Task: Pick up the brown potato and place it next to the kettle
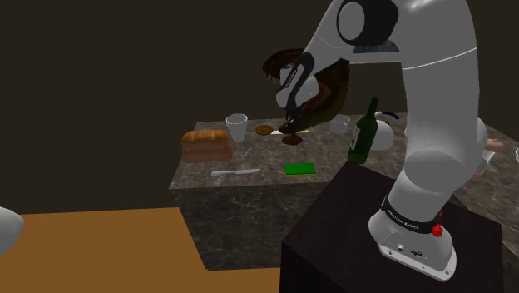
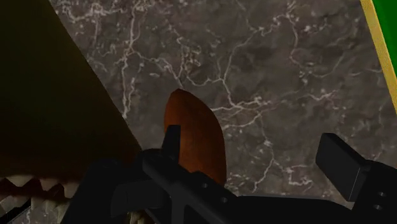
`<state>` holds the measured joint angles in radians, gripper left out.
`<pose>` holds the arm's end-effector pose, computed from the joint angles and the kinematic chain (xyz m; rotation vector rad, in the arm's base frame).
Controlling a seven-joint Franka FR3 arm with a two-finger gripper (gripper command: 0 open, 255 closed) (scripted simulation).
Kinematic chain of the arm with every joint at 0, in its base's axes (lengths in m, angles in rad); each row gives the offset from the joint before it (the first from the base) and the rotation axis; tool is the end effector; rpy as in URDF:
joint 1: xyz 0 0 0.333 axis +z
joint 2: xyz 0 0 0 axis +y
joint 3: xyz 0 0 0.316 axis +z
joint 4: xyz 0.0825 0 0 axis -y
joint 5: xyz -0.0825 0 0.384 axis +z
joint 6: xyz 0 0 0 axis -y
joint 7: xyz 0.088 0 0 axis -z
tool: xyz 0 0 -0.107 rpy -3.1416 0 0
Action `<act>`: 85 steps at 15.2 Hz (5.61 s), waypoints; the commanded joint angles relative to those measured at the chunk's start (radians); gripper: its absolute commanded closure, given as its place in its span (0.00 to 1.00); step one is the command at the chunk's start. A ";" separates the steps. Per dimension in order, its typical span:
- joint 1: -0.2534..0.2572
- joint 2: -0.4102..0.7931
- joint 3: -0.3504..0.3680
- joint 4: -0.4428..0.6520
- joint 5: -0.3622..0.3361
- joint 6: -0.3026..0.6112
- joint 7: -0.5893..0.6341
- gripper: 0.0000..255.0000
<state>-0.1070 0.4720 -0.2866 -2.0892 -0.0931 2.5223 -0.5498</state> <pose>0.5389 -0.2224 0.2014 2.9608 0.3889 -0.1566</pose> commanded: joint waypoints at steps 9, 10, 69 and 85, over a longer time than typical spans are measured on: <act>-0.063 0.254 0.036 0.214 0.015 0.061 -0.072 0.00; -0.066 0.265 0.038 0.218 0.016 0.069 -0.073 0.00; -0.040 -0.096 0.007 0.211 -0.041 -0.276 -0.103 1.00; -0.095 -0.301 -0.055 0.040 -0.094 -0.283 -0.203 1.00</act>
<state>-0.1926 0.1909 -0.3332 -2.0249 -0.1806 2.2303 -0.7377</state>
